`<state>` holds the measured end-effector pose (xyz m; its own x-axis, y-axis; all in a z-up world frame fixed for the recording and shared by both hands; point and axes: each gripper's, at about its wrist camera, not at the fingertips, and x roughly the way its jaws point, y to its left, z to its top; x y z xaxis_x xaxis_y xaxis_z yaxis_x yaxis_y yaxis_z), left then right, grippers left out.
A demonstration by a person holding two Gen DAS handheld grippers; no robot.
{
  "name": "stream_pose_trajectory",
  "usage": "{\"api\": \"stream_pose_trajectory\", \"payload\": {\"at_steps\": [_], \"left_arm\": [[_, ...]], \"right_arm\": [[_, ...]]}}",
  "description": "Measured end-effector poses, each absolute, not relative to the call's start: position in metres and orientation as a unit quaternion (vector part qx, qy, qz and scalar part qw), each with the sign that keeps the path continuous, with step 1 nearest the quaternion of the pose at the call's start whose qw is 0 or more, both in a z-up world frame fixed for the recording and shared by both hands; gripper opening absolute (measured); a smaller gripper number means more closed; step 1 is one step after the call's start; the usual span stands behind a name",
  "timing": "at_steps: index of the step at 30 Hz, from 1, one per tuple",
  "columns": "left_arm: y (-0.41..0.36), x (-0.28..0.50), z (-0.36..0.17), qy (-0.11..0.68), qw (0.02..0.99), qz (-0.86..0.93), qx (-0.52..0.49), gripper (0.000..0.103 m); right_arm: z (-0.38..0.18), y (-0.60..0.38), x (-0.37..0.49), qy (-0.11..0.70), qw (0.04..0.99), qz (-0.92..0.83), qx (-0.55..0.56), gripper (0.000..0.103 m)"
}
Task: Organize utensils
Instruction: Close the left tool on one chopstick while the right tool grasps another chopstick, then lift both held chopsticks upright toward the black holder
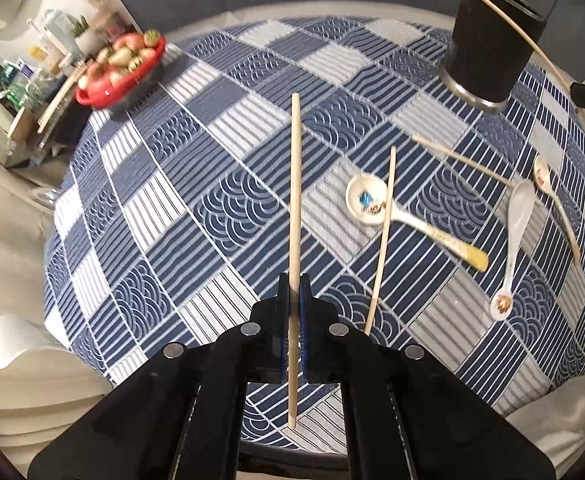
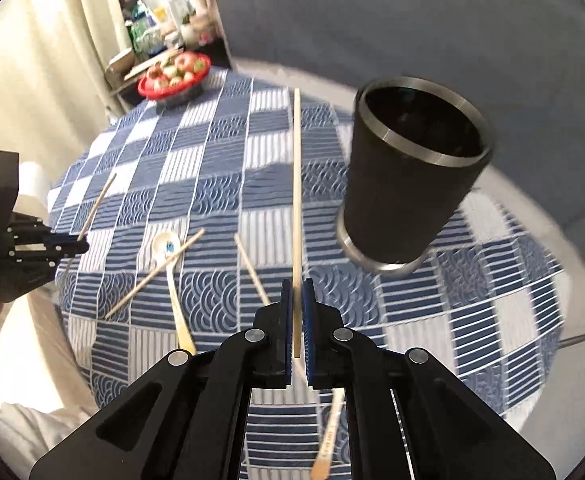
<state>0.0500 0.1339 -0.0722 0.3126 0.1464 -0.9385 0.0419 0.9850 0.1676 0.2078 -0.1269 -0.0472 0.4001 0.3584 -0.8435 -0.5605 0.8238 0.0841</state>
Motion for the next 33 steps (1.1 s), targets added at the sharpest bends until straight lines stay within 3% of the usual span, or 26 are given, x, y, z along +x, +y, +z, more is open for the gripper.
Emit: {"api": "stream_pose_trajectory", "payload": {"at_steps": [17,33], "left_arm": [[0.085,0.084,0.021,0.475,0.870,0.018,0.130,0.005],[0.029,0.144,0.069,0.413,0.902,-0.051,0.116,0.005]], "right_arm": [[0.051,-0.166,0.187,0.356,0.895,0.252,-0.090,0.005],[0.060,-0.196,0.219,0.352,0.906,0.226,-0.067,0.000]]}}
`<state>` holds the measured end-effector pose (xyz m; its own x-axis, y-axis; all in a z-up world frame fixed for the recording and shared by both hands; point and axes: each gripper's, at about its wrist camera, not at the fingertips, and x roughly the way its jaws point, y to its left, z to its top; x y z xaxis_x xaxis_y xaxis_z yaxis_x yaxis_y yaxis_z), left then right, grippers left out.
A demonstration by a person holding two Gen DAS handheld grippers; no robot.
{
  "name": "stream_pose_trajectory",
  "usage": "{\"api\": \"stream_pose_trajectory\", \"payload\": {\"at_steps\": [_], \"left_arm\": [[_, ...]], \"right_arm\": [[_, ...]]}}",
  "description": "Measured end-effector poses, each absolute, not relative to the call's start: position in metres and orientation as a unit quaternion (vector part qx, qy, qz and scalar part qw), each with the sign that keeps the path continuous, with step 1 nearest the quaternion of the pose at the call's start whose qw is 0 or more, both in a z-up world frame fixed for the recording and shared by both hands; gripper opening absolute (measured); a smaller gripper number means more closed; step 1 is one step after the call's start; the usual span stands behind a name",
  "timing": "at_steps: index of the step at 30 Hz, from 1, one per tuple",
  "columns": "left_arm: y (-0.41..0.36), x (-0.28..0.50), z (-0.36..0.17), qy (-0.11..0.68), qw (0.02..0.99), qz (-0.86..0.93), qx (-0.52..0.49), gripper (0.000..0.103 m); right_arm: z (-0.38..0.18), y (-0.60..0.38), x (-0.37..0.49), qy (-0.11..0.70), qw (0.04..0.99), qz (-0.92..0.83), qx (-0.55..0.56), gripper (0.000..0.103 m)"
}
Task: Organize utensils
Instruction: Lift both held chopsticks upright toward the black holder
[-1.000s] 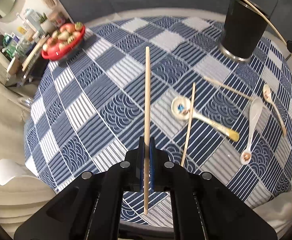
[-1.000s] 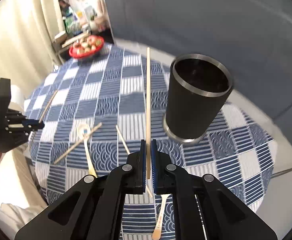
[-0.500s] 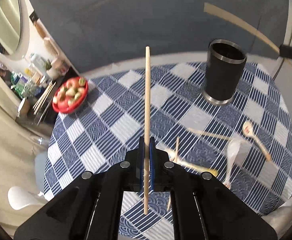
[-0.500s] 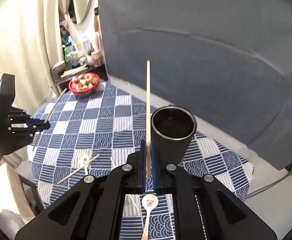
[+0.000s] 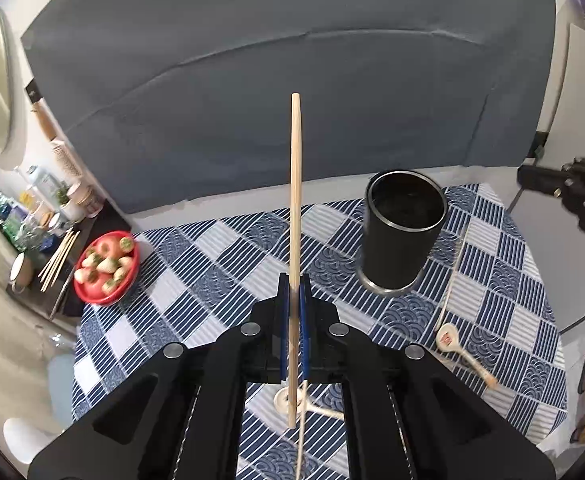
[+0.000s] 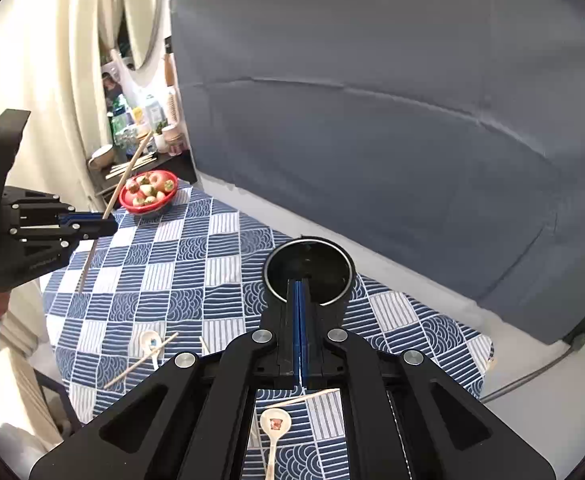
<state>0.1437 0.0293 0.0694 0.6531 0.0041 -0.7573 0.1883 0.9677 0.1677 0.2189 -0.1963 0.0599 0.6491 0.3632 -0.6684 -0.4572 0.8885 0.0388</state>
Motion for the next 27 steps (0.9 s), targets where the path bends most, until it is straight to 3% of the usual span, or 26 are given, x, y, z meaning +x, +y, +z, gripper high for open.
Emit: {"api": "stream_pose_trajectory", "payload": {"at_steps": [18,23,27], "left_arm": [[0.004,0.194,0.073,0.378,0.916,-0.132,0.030,0.005],[0.003,0.208,0.067,0.370,0.918,-0.141,0.011,0.005],[0.005,0.221,0.058,0.368,0.918,-0.149,-0.007,0.005]], "right_arm": [[-0.066,-0.234,0.274,0.498,0.855,0.143,0.020,0.007],[-0.097,-0.232,0.292,0.532,0.839,0.110,0.027,0.036],[-0.128,-0.228,0.306,0.562,0.823,0.076,0.028,0.042]]}}
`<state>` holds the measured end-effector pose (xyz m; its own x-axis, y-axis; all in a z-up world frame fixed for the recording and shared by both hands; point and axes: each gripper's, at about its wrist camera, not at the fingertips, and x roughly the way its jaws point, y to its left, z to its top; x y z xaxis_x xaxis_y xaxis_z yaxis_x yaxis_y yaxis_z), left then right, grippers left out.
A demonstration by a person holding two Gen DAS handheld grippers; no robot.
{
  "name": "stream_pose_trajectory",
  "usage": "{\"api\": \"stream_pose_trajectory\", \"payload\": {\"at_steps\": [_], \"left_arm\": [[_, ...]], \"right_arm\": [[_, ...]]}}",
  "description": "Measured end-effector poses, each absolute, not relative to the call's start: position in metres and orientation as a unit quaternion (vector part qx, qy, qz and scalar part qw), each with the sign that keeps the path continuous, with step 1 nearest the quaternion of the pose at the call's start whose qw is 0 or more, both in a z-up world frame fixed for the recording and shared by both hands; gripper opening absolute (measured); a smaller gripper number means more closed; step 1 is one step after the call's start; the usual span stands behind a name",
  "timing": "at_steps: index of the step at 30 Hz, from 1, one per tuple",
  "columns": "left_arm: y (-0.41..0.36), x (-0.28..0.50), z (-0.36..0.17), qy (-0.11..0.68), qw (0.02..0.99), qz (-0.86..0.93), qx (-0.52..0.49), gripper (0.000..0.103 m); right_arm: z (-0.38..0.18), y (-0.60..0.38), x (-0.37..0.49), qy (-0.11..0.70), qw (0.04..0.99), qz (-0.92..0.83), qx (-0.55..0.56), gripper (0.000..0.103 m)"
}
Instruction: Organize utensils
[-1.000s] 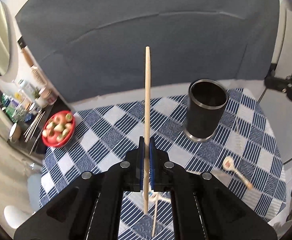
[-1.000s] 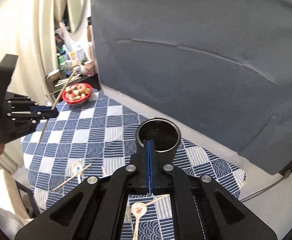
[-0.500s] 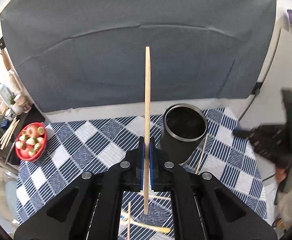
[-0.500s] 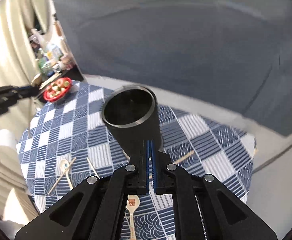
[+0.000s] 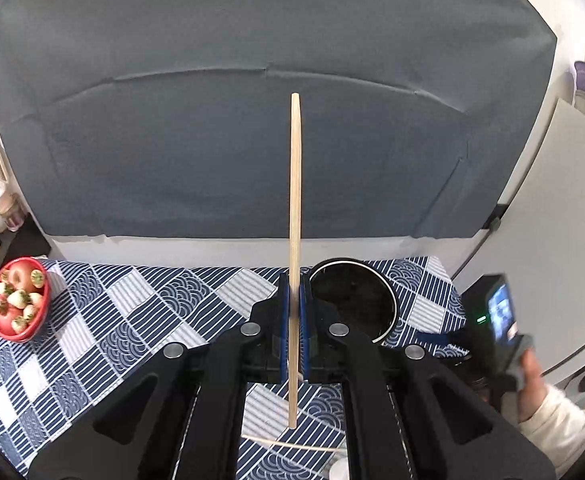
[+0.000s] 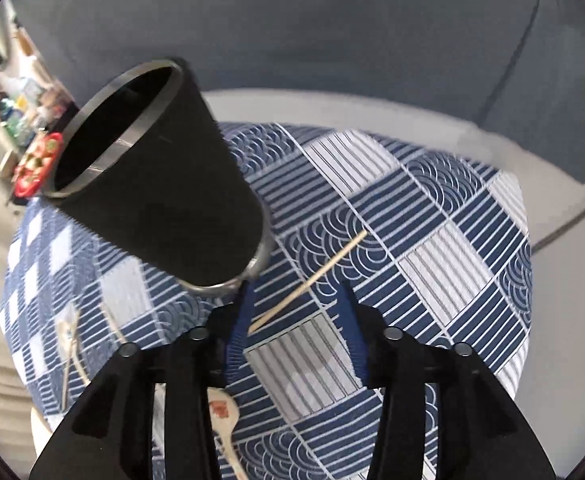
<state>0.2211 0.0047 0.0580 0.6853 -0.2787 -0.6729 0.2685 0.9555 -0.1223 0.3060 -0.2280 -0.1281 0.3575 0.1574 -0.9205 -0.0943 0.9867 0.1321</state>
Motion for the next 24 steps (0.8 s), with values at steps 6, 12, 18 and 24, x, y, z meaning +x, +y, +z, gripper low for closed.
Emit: {"api": "stream_pose_trajectory", "payload": {"at_steps": [6,12,18,24], "left_arm": [[0.008,0.231,0.049,0.371,0.916,-0.149,-0.019,0.005],[0.005,0.232,0.050,0.357,0.921,-0.156,-0.023,0.005],[0.000,0.237,0.045,0.356,0.919,-0.165,-0.030,0.004],[0.000,0.241,0.032,0.371,0.914,-0.164,-0.028,0.004]], "right_arm": [[-0.160,-0.226,0.322,0.589,0.806,0.052,0.040,0.042],[-0.176,-0.220,0.334,0.605,0.795,0.013,0.044,0.042],[-0.181,-0.208,0.340,0.610,0.792,-0.018,0.018,0.033],[-0.178,-0.199,0.338,0.610,0.792,-0.007,-0.012,0.005]]}}
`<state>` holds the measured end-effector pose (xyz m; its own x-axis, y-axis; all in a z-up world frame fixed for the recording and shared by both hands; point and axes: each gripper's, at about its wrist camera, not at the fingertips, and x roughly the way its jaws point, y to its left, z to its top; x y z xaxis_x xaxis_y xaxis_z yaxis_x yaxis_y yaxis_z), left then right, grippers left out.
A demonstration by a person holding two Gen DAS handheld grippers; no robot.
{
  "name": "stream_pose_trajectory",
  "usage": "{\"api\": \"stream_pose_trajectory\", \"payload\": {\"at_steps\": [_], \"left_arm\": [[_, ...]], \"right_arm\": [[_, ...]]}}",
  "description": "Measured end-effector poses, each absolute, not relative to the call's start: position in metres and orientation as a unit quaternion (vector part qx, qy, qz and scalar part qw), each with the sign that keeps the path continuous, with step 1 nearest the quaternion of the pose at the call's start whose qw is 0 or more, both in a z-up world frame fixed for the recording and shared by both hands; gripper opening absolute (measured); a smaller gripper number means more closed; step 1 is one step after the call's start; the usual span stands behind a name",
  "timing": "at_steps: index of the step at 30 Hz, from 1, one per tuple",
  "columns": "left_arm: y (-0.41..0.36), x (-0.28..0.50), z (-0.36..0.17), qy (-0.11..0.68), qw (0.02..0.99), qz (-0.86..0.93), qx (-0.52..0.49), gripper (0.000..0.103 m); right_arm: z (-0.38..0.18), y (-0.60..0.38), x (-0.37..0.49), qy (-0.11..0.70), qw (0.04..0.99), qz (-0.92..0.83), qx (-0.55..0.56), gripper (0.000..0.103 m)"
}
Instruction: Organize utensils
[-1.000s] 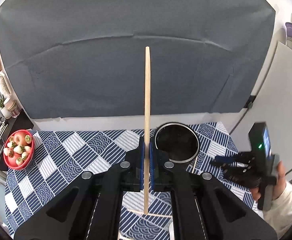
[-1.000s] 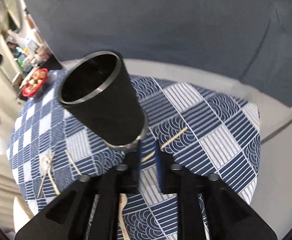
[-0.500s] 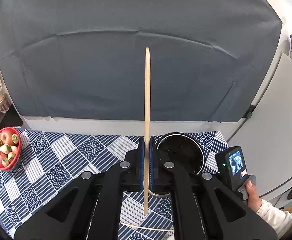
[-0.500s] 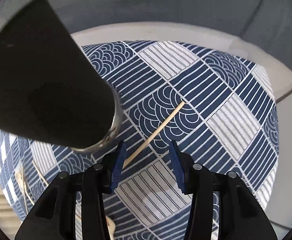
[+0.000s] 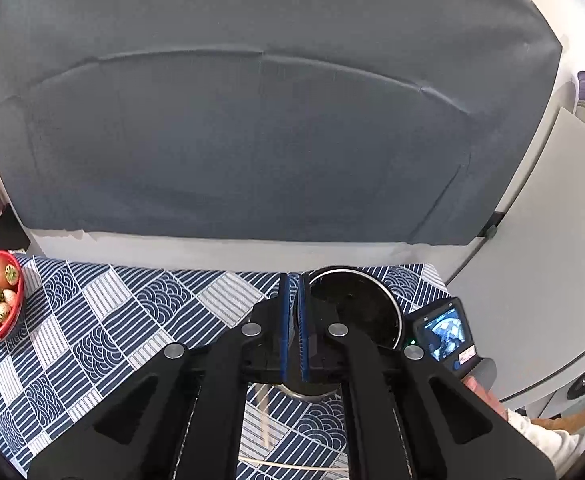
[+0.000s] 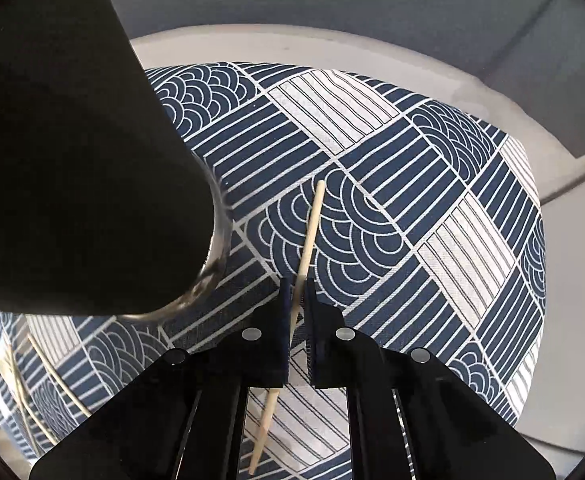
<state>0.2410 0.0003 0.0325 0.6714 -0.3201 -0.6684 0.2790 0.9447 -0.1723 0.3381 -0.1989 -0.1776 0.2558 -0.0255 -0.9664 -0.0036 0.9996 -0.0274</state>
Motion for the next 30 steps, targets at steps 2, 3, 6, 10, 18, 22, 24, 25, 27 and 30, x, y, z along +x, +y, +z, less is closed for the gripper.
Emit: {"api": "stream_pose_trajectory", "payload": {"at_steps": [2,3,6,10,18,22,24,25,27,30], "left_arm": [[0.002,0.243,0.027,0.379,0.912,-0.156,-0.024,0.007],[0.004,0.245,0.024,0.382,0.911,-0.154,-0.024,0.012],[0.008,0.250,0.011,0.398,0.905,-0.148,-0.023,0.029],[0.022,0.262,-0.014,0.430,0.893,-0.127,-0.026,0.041],[0.062,0.290,-0.080,0.518,0.851,-0.079,-0.030,0.049],[0.062,0.294,-0.110,0.548,0.832,-0.081,-0.034,0.049],[0.060,0.298,-0.123,0.561,0.823,-0.082,-0.033,0.049],[0.058,0.298,-0.128,0.566,0.820,-0.082,-0.032,0.048],[0.051,0.300,-0.139,0.579,0.811,-0.083,-0.023,0.046],[0.047,0.304,-0.157,0.598,0.797,-0.086,-0.020,0.034]], "right_arm": [[-0.177,-0.201,0.337,0.612,0.790,-0.004,-0.011,0.004],[-0.176,-0.203,0.336,0.613,0.790,-0.002,-0.014,0.004],[-0.175,-0.210,0.332,0.616,0.788,0.000,-0.009,0.004],[-0.171,-0.230,0.324,0.616,0.788,-0.002,0.001,0.004],[-0.151,-0.266,0.318,0.602,0.798,-0.006,0.026,0.004],[-0.141,-0.280,0.323,0.595,0.803,-0.007,0.030,0.004],[-0.136,-0.282,0.324,0.594,0.804,-0.006,0.033,0.004],[-0.134,-0.284,0.323,0.592,0.805,-0.006,0.032,0.004],[-0.130,-0.284,0.317,0.590,0.807,-0.002,0.032,0.004],[-0.125,-0.281,0.303,0.584,0.811,0.003,0.030,0.004]]}}
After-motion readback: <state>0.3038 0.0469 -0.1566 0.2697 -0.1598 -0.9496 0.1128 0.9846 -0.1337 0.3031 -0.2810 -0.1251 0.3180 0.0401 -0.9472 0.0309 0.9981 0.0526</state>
